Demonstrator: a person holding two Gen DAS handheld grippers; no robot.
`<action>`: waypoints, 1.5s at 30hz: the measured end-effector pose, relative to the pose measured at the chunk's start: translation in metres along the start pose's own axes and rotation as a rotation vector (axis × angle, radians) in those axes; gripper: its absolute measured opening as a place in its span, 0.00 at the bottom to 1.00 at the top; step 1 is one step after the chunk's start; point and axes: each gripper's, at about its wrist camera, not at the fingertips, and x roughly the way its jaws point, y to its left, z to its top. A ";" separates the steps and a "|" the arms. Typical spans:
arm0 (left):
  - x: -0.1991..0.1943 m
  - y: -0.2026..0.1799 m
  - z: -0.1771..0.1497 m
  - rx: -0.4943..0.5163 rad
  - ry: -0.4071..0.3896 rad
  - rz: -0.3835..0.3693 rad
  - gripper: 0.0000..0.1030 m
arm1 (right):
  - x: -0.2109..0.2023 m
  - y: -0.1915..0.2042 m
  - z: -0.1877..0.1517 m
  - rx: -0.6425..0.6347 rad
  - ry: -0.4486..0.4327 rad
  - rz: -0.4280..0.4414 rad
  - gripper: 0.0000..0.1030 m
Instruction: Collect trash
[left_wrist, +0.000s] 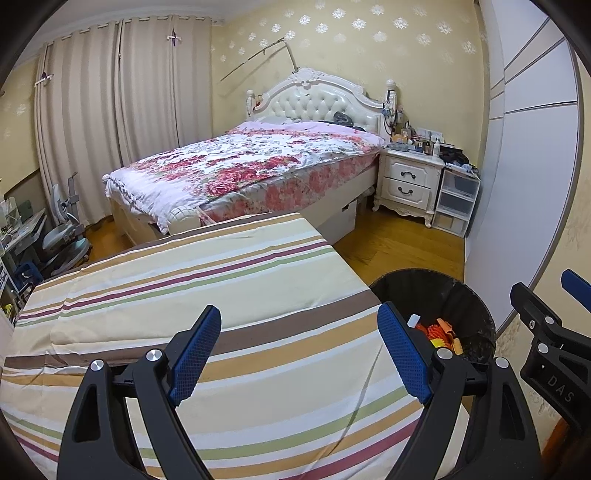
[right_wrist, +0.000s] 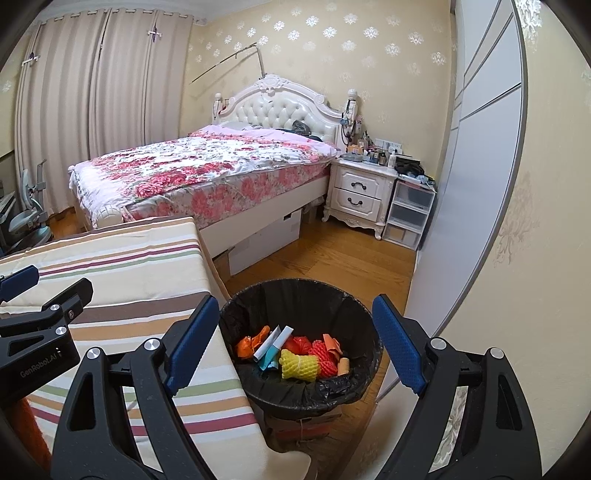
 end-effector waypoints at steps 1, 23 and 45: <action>0.000 0.001 0.000 -0.001 -0.001 0.001 0.82 | 0.000 0.000 0.000 0.000 0.000 0.000 0.81; -0.003 0.009 -0.001 -0.011 -0.002 0.005 0.81 | -0.004 0.002 0.002 -0.003 -0.004 0.002 0.81; -0.003 0.010 -0.001 -0.012 -0.001 0.006 0.82 | -0.004 0.003 0.002 -0.007 -0.003 -0.001 0.81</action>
